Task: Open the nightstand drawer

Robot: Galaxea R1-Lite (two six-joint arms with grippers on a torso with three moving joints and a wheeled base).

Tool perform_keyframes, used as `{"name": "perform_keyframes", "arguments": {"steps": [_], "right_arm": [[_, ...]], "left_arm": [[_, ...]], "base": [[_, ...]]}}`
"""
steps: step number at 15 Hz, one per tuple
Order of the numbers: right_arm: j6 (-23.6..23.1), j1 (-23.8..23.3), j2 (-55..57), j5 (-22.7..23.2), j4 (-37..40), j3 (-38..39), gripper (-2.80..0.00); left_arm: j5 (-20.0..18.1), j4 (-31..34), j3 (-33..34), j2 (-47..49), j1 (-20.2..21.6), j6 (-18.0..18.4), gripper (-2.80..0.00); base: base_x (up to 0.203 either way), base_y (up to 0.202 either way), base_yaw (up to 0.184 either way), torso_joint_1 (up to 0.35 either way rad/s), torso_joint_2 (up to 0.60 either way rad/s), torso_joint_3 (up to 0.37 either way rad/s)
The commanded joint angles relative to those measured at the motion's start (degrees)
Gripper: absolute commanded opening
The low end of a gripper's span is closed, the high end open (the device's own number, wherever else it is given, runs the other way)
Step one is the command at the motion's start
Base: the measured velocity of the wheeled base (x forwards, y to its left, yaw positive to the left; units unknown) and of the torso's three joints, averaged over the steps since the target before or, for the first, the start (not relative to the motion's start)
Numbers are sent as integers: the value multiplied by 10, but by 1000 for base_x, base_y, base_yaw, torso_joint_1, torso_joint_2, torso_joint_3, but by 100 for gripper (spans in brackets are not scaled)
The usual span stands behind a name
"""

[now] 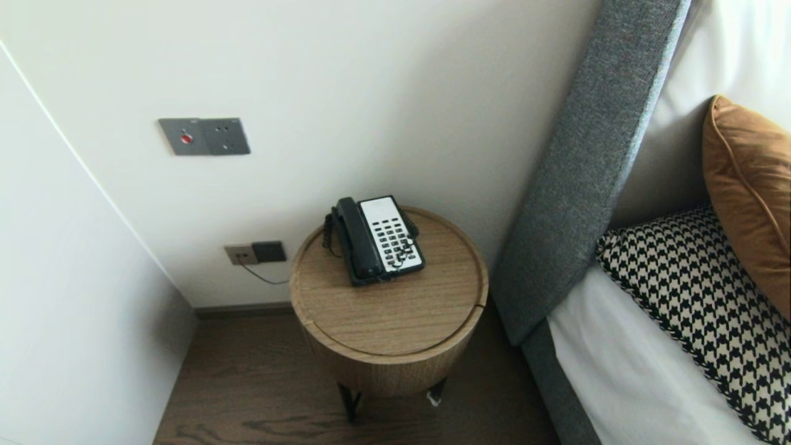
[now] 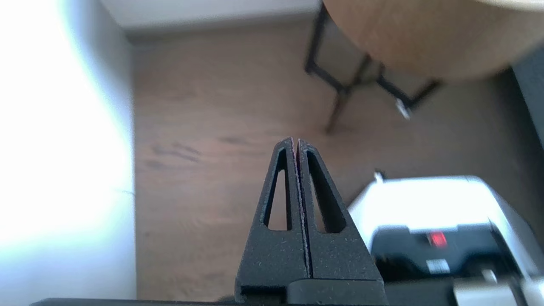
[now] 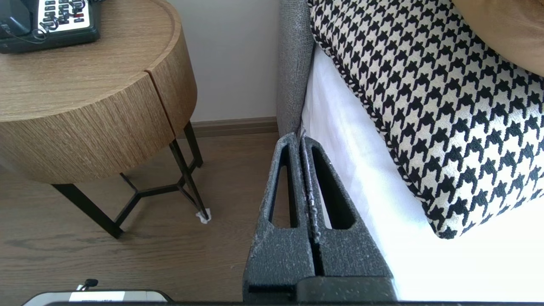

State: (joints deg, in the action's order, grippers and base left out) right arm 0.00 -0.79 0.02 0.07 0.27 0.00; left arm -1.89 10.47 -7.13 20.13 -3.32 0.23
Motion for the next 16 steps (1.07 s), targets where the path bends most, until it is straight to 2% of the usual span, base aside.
{"name": "perform_keyframes", "arguments": {"steps": [1,3,5,13,16], "right_arm": [[0,0,0,0,0,0,-280],[0,0,0,0,0,0,-280],[0,0,0,0,0,0,-280],[0,0,0,0,0,0,-280],[0,0,0,0,0,0,-280]], "left_arm": [[-1,-1,2,-40,25,4,-280],[8,-31,25,-42,35,10,-280],[27,-99,56,-55,43,32,-280],[27,-113,62,-101,45,40,-280],[22,-110,69,-155,38,48,-280]], "base": [[0,0,0,0,0,0],[0,0,0,0,0,0],[0,0,0,0,0,0],[0,0,0,0,0,0],[0,0,0,0,0,0]]}}
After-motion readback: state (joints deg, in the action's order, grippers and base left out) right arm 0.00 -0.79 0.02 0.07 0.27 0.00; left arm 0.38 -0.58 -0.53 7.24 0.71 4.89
